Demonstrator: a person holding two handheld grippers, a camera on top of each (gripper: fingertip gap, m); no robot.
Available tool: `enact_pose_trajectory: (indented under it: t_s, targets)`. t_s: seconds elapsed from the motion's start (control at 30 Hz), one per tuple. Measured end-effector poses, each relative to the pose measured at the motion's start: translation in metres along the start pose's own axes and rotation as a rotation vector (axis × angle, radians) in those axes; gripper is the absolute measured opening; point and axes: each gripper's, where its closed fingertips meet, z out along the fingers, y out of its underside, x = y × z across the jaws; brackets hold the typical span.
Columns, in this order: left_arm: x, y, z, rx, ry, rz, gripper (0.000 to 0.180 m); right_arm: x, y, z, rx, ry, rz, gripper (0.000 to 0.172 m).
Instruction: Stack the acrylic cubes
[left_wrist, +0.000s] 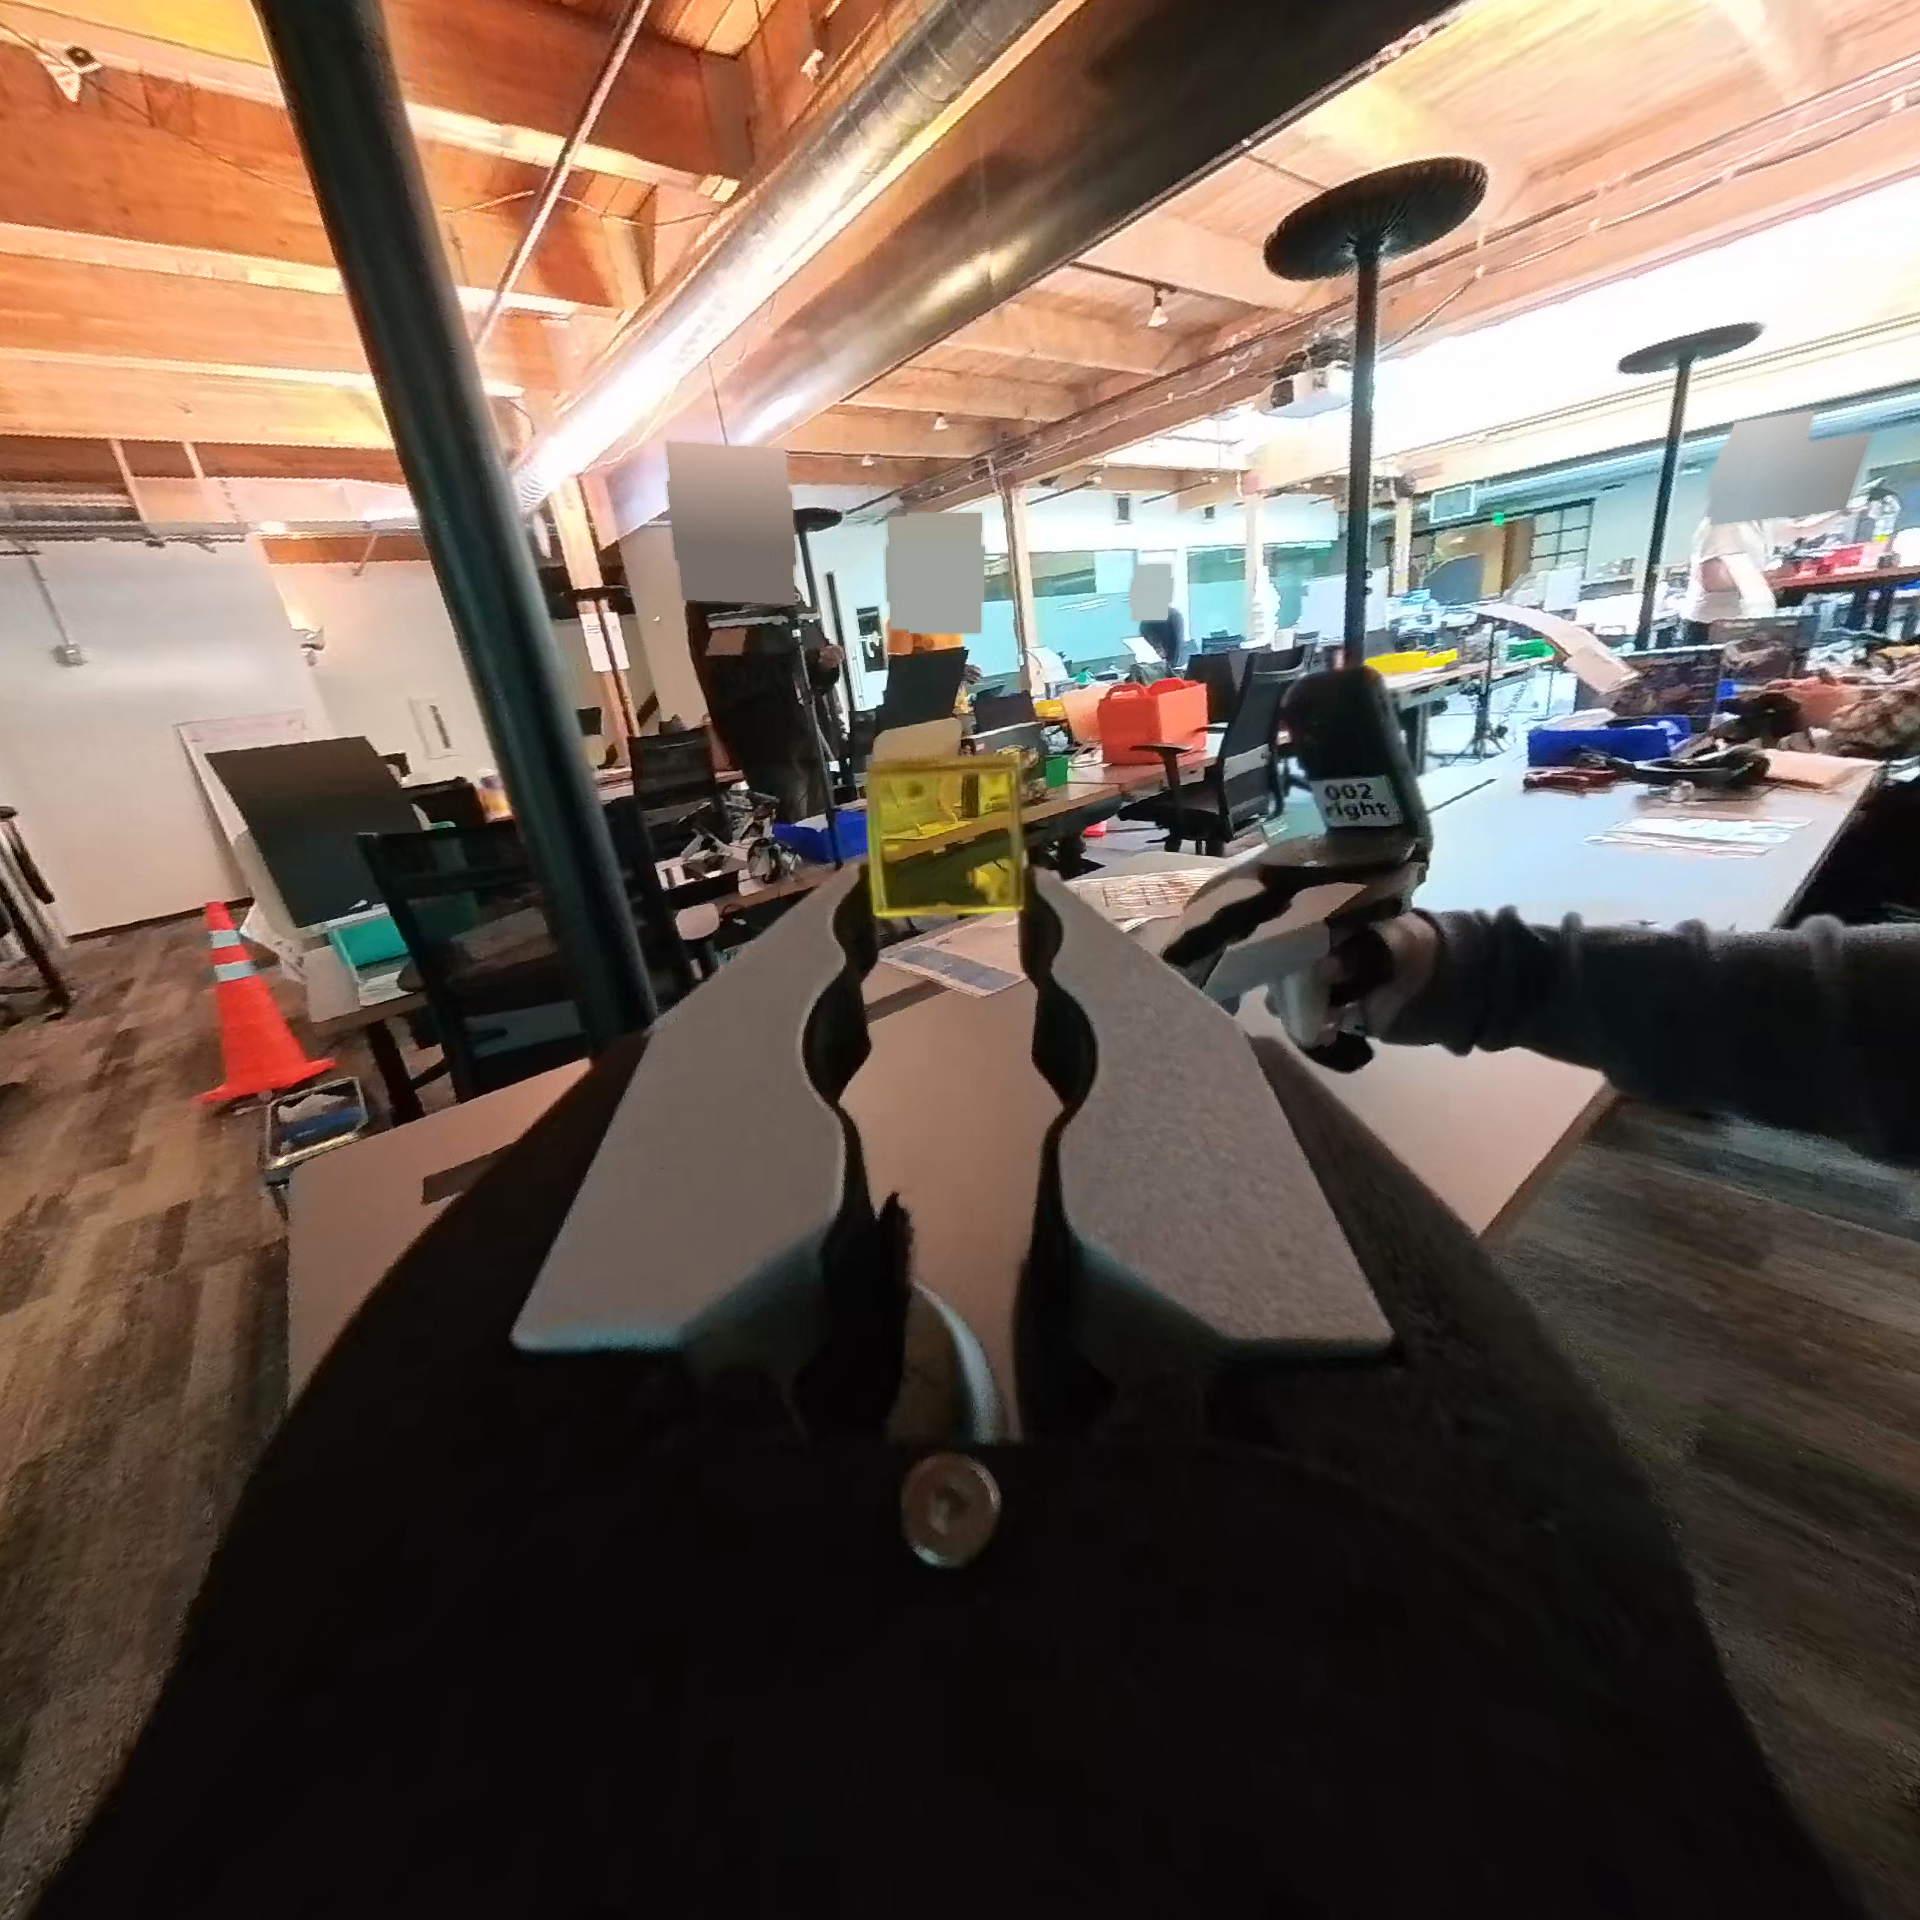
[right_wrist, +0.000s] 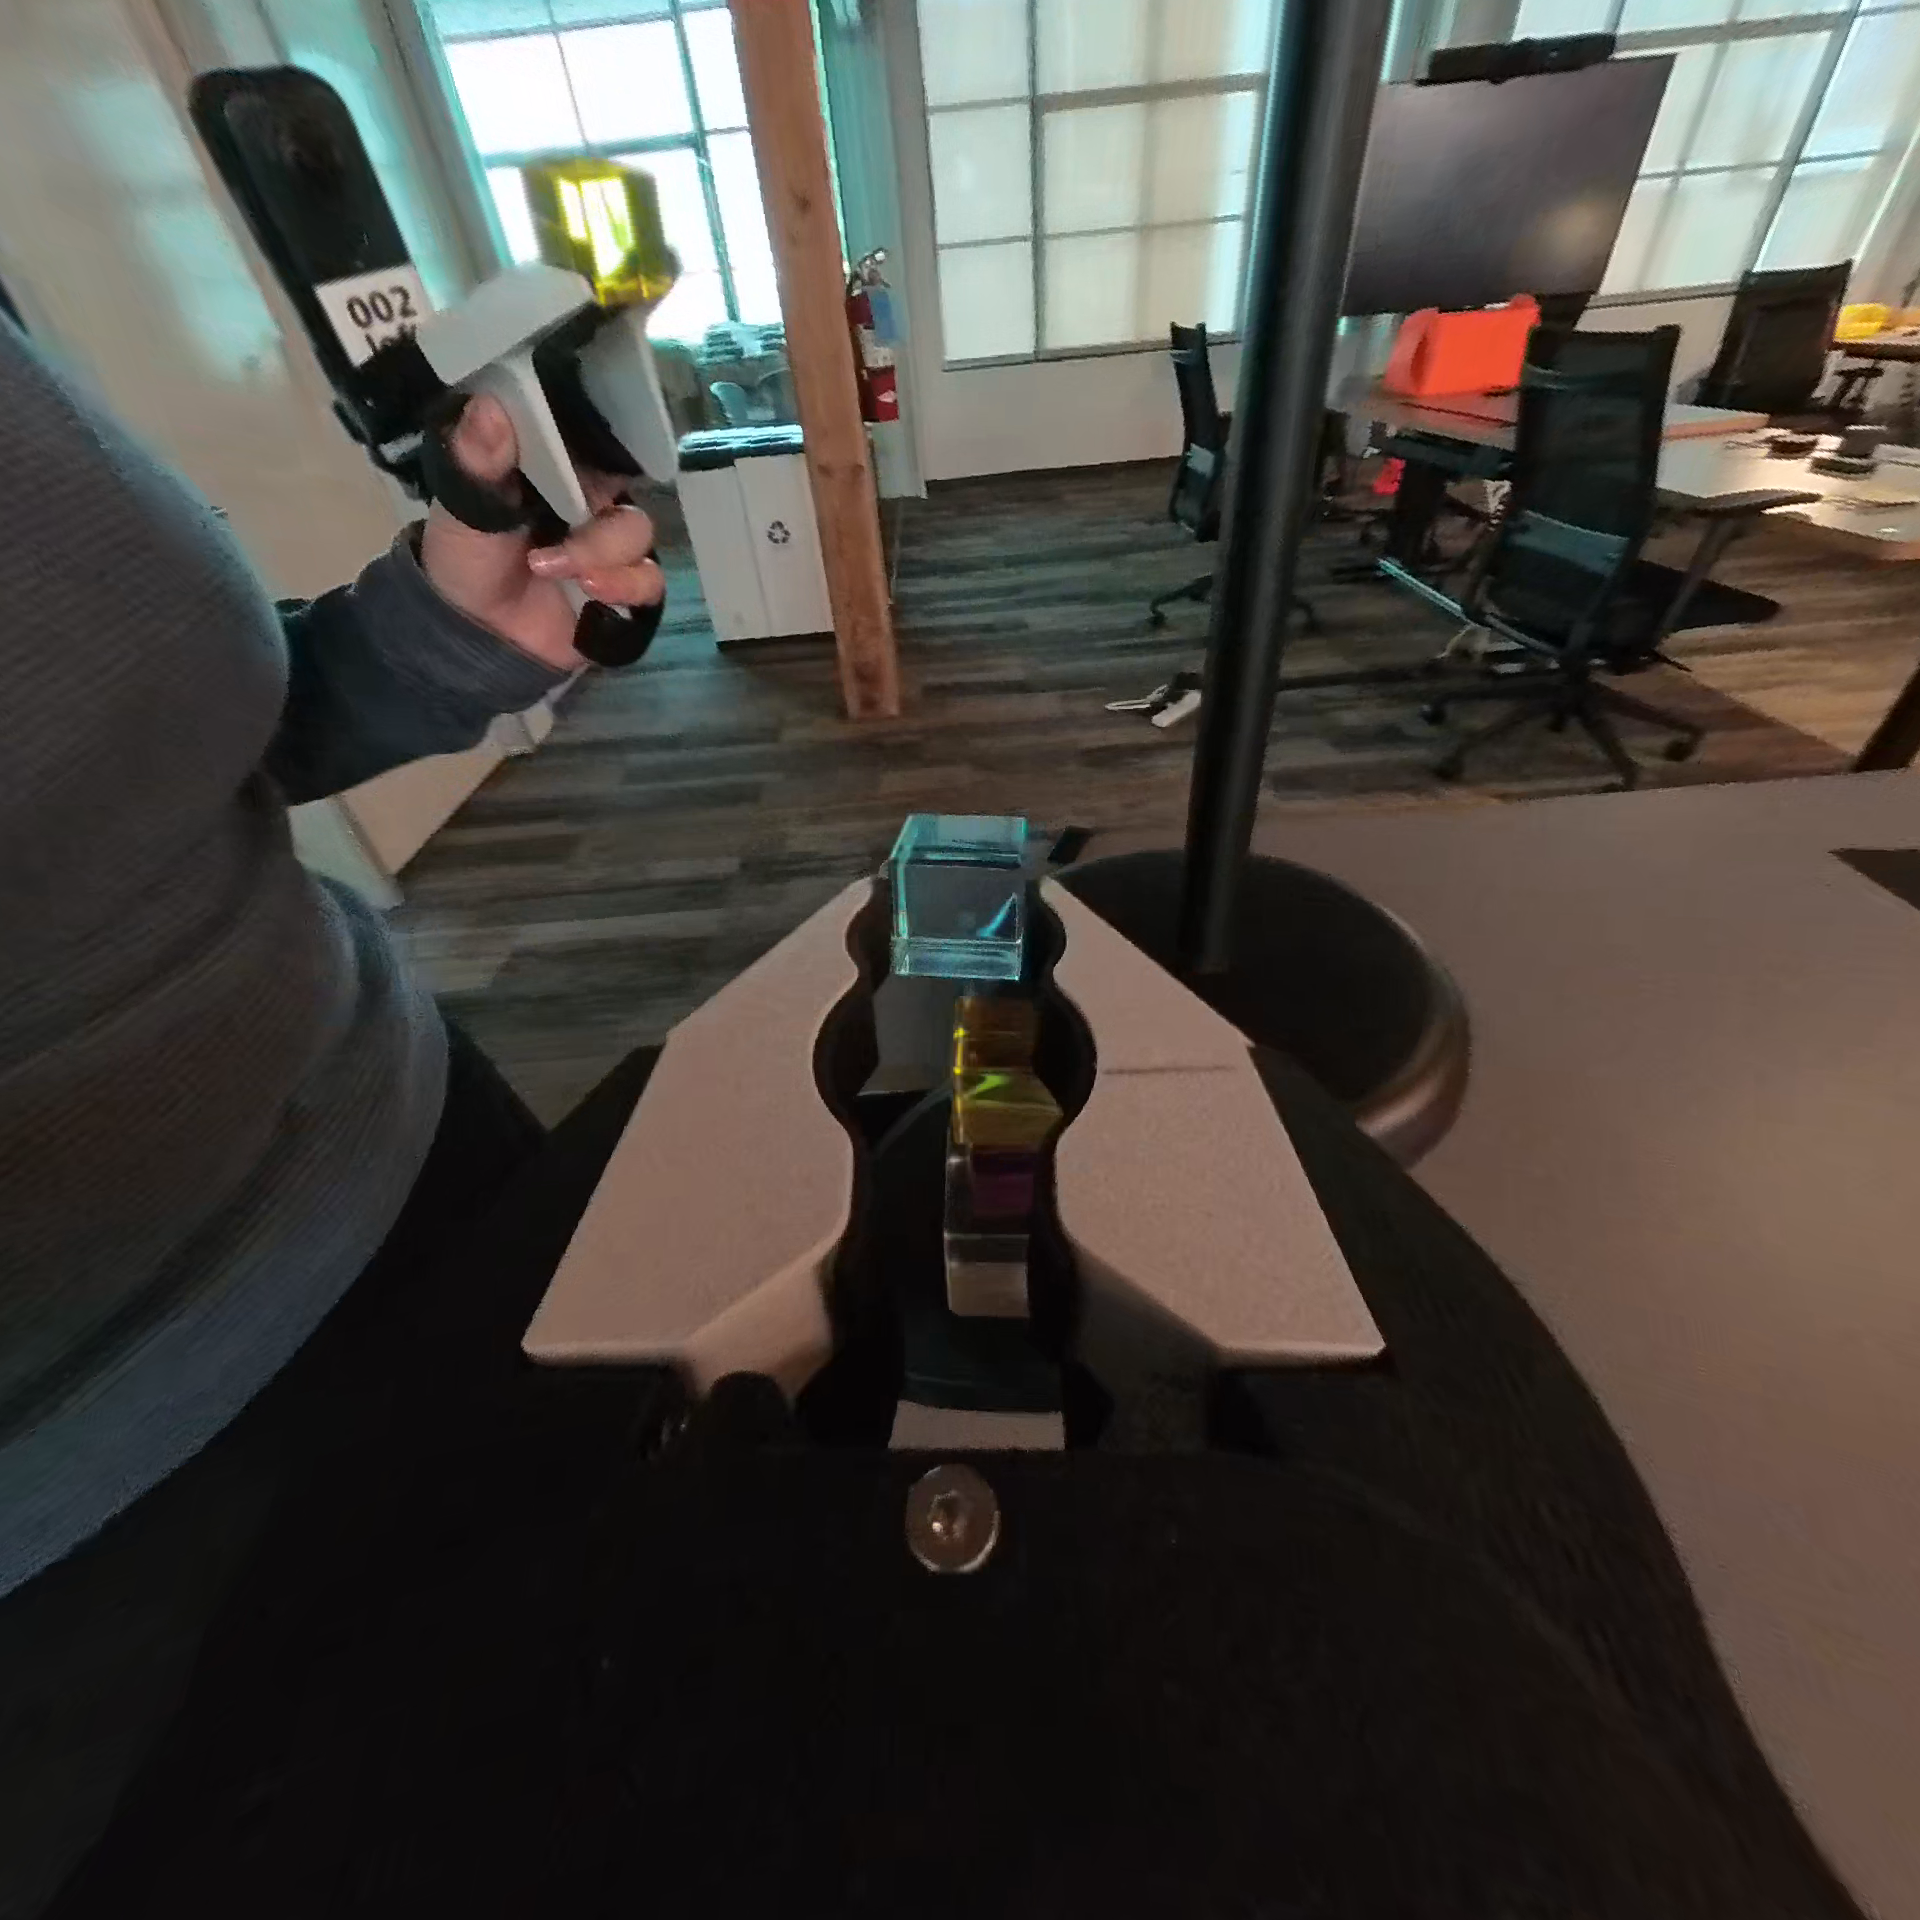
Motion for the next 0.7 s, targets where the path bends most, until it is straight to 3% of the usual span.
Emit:
enact_pose_trajectory:
  t_s: [0.7]
  targets:
    - [0.017,0.007,0.019,-0.021,-0.057,0.015,0.026,0.01,0.015,0.002,0.045,-0.058,0.021,0.023]
